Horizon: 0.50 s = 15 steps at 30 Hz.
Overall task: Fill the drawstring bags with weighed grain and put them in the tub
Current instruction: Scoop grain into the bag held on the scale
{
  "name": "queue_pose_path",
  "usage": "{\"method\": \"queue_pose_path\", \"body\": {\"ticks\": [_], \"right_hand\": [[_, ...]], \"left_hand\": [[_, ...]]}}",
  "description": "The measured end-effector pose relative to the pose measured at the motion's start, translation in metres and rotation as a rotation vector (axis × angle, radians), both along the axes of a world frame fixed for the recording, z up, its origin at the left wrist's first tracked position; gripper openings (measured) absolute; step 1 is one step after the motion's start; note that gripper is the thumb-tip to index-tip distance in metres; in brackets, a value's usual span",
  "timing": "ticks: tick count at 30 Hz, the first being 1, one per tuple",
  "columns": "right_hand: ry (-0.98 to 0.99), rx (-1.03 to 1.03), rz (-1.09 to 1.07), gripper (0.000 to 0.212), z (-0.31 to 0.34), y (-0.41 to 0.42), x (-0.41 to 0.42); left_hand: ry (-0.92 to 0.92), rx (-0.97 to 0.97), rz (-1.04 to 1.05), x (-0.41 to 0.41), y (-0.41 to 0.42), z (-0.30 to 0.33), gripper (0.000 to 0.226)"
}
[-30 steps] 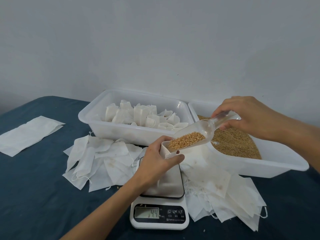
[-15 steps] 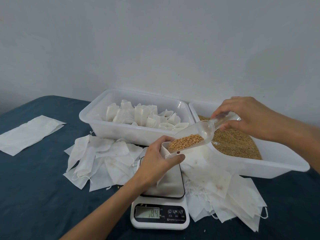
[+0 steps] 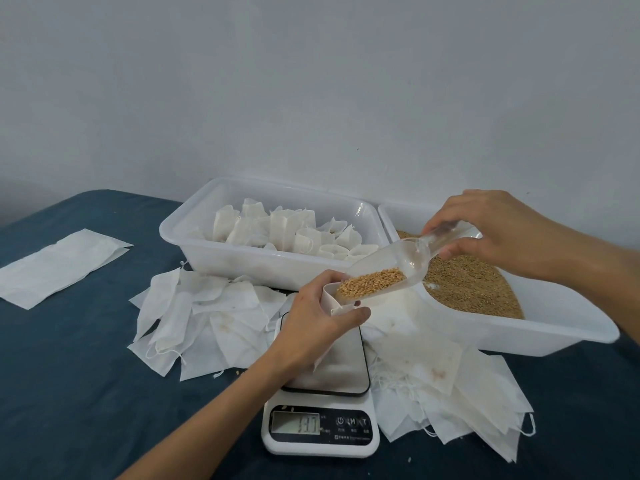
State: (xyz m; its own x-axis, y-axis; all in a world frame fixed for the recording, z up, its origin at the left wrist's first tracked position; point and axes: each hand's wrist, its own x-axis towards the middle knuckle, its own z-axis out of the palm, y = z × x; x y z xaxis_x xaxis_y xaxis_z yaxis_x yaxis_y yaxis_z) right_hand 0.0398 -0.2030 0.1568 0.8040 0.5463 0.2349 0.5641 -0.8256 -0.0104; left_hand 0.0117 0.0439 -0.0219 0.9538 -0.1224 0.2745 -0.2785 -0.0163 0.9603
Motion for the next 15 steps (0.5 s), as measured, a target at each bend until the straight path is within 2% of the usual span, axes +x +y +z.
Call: {"method": "queue_pose_path", "body": {"ticks": [15], "right_hand": [[-0.028, -0.016, 0.008, 0.031, 0.0016, 0.0022, 0.0005]], "left_hand": [[0.005, 0.007, 0.008, 0.0006, 0.0002, 0.0007, 0.035]]}}
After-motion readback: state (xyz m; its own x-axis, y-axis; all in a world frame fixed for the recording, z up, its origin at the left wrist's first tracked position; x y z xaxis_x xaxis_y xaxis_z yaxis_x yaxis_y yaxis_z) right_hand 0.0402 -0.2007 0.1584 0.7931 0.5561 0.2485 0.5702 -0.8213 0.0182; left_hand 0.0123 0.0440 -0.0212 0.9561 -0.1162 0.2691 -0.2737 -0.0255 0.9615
